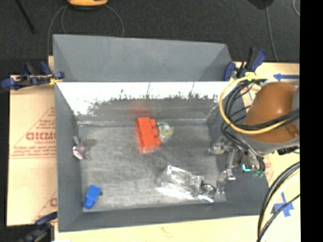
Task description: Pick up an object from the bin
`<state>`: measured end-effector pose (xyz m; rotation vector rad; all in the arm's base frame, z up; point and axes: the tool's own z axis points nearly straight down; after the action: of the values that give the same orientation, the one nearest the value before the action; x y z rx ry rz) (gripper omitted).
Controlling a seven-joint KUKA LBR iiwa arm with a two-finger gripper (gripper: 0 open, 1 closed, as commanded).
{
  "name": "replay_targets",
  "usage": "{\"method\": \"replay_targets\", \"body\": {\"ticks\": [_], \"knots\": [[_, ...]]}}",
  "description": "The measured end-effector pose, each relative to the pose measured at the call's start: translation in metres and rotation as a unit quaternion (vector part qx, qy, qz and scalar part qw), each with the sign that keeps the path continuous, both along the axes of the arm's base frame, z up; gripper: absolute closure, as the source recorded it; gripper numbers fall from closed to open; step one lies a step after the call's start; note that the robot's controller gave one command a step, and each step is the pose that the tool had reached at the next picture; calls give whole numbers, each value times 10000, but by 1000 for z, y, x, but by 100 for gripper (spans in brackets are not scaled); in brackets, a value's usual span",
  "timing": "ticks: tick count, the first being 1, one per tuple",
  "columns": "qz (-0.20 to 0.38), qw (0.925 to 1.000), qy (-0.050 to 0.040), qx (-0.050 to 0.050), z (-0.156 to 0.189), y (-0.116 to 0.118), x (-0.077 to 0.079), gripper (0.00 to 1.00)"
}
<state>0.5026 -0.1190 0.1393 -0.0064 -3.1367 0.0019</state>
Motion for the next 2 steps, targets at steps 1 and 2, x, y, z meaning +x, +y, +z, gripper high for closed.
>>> {"method": "replay_targets", "body": {"ticks": [1,2], "knots": [[459,9989,-60,-10,-62,-24,-19,0],[-174,9998,-31,13,-57,40,-17,0]]}}
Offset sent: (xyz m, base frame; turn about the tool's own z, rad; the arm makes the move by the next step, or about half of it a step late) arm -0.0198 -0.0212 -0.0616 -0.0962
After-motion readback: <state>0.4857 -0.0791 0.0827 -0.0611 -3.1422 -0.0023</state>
